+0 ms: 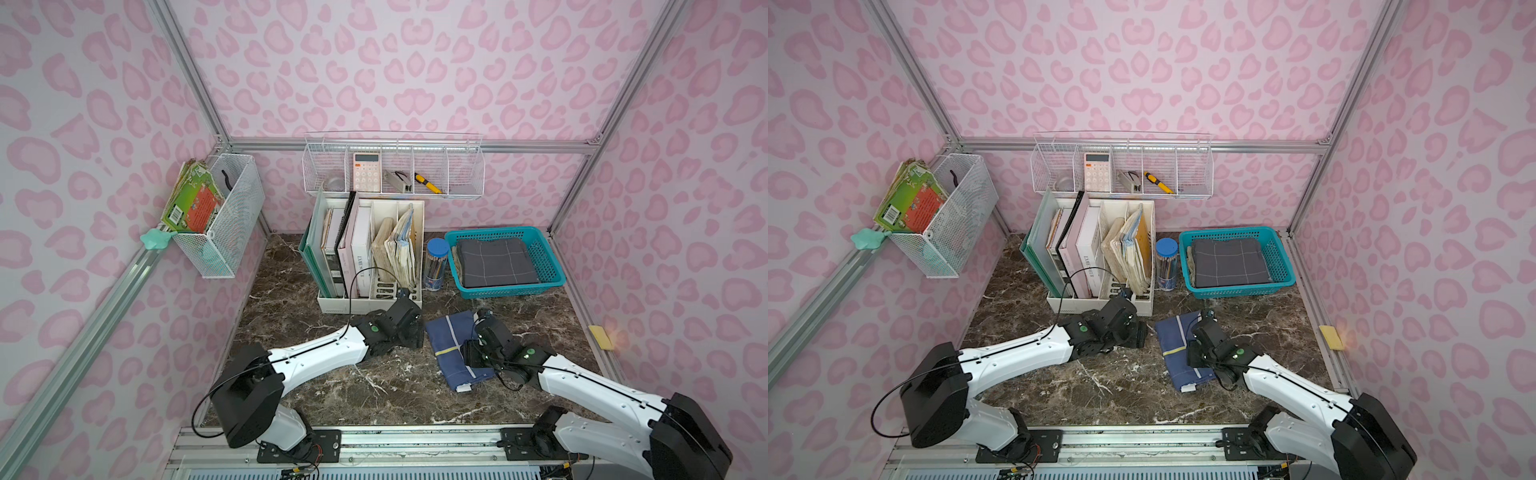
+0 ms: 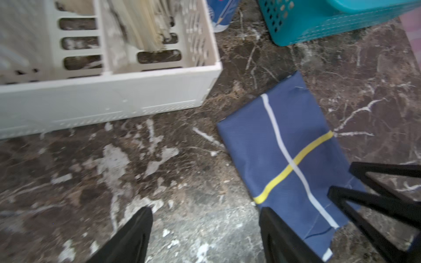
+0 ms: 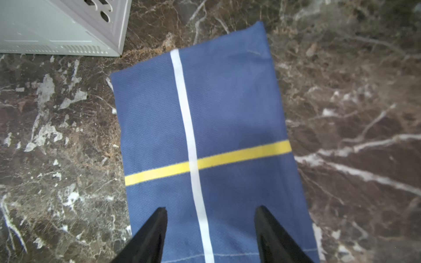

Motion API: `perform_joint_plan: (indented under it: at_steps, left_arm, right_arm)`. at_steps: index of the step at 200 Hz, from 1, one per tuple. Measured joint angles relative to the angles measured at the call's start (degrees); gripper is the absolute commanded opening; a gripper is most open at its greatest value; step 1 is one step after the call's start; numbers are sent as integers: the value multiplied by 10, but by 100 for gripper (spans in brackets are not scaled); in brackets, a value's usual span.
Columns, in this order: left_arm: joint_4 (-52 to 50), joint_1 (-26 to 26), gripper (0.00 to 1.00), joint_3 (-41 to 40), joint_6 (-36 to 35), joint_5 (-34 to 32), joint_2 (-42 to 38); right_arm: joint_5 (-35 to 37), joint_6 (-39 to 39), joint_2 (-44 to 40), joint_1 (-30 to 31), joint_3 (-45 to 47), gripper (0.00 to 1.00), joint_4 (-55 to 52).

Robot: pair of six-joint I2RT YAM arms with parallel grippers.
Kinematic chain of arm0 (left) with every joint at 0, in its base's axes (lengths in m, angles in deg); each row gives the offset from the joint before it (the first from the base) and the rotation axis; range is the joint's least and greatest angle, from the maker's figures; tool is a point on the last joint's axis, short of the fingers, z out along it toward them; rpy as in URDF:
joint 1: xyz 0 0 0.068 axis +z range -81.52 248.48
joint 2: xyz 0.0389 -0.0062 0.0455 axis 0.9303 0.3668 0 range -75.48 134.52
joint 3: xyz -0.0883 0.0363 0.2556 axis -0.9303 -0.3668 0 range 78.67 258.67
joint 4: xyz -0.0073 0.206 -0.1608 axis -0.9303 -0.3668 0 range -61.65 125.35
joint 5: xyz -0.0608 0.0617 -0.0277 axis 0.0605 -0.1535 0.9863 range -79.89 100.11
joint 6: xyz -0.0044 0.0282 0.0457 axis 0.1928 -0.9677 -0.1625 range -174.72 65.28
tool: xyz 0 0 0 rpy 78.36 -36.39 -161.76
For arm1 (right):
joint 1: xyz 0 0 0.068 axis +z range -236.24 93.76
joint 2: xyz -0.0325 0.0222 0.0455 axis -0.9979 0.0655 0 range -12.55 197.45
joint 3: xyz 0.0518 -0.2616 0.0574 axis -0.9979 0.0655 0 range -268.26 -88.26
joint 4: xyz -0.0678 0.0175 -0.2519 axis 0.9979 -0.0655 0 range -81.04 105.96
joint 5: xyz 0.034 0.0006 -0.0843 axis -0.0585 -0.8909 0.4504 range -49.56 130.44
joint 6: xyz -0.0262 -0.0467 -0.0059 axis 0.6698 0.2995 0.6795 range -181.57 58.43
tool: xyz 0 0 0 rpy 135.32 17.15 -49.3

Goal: Put the folded pillowcase in the basket
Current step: Move the pillowcase to the center of the board, then adjust the pillowcase at the center of the board.

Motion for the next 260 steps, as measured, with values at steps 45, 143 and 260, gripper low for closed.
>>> perform_joint_plan:
  at_steps: [45, 143, 260]
  left_arm:
    - [11, -5, 71, 103, -18, 69, 112]
    - [-11, -5, 57, 190, -36, 121, 263]
    - [9, -103, 62, 43, 7, 123, 137]
  right_arm:
    - [-24, -50, -85, 0, 76, 59, 17]
    - [-59, -73, -114, -120, 113, 58, 24]
    - [-130, 46, 78, -264, -14, 66, 76]
